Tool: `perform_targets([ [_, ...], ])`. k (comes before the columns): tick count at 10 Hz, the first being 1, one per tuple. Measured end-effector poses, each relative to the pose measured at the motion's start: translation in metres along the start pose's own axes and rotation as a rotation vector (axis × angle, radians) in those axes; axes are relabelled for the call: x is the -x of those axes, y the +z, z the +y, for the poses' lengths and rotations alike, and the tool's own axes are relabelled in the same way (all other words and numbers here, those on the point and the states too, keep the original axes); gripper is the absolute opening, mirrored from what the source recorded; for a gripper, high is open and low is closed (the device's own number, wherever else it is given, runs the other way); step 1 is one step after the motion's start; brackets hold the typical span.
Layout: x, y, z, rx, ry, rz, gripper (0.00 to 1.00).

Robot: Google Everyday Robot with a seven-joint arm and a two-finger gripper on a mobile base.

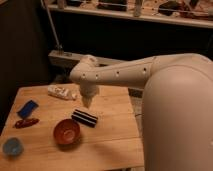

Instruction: Place the eraser on the white sponge

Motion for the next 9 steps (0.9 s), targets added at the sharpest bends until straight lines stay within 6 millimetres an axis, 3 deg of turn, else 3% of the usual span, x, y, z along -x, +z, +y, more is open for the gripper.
perform_targets([
  [3,-0.014,0.027,0.019,0.018,0.009,0.039,0.65],
  [9,-0.011,0.055,0.034,0.077,0.016,0.055,0.65],
])
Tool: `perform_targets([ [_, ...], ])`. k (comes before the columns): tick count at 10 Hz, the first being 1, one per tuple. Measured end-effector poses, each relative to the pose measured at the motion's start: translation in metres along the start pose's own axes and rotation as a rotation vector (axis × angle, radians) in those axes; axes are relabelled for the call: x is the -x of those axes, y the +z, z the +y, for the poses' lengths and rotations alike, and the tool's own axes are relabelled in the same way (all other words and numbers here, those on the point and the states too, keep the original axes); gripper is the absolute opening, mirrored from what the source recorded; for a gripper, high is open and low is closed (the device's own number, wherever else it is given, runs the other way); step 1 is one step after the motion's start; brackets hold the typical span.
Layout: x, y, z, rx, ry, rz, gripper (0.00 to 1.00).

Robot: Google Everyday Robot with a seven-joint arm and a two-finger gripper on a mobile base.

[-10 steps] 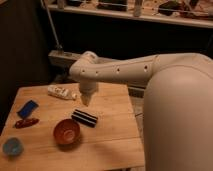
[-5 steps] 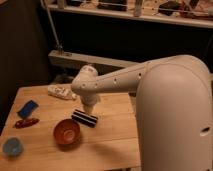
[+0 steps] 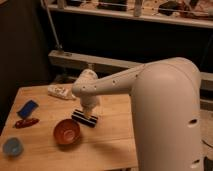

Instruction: Place the eraser on the white sponge

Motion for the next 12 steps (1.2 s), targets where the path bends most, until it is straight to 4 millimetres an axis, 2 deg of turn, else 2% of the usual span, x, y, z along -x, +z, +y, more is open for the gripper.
perform_targets([
  [2,0.001,0.009,0.008,0.016,-0.024,0.027,0.65],
  [6,-0.002,0.019,0.010,0.005,-0.021,0.068,0.65],
  [9,0.005,0.025,0.010,-0.004,-0.005,0.073,0.65],
  [12,0.009,0.035,0.019,0.008,-0.005,0.086,0.65],
])
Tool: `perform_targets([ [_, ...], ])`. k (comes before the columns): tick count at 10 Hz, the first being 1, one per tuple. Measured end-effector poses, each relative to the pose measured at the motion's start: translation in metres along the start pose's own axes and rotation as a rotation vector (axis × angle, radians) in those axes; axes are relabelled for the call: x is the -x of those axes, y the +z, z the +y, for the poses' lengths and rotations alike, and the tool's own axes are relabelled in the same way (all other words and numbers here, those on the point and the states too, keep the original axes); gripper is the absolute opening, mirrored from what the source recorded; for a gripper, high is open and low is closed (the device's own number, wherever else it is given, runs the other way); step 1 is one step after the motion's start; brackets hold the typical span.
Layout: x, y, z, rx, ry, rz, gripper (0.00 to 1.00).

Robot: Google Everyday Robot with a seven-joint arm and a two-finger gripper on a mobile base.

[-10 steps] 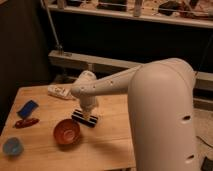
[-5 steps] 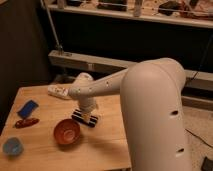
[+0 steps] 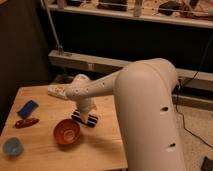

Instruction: Place the eraser on the white sponge

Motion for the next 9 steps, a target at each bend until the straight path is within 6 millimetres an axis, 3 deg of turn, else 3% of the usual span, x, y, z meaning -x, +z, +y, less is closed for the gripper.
perform_targets([
  [4,0.000,0.013,0.006,0.016,-0.004,0.034,0.65],
  [9,0.016,0.021,0.005,0.018,-0.017,0.065,0.65],
])
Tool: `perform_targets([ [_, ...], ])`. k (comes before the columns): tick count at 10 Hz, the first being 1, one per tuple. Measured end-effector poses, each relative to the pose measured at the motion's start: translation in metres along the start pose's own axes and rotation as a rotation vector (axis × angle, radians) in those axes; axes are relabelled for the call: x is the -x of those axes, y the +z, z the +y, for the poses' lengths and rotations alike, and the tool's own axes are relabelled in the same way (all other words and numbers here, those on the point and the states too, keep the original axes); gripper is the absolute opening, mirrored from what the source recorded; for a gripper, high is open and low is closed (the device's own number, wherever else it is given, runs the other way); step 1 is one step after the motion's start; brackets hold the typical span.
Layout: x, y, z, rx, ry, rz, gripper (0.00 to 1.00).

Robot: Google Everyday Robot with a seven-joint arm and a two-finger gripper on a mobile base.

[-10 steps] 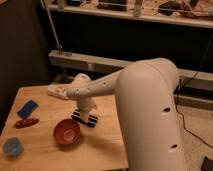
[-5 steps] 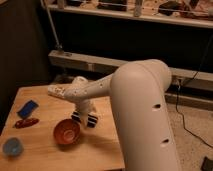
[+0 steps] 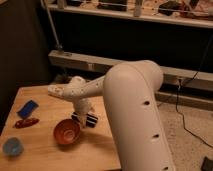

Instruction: Place the eraser on the white sponge

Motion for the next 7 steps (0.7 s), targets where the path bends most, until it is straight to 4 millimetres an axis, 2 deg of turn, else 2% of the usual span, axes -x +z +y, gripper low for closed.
perform_targets([
  [3,0.0051,0.0029,-0.0009,-0.004,-0.002,0.024,0.63],
  [4,0.0053,0.0039,-0.0005,-0.002,-0.002,0.030,0.58],
  [7,0.0089,0.0051,0.0019,0.002,-0.004,0.048,0.26],
])
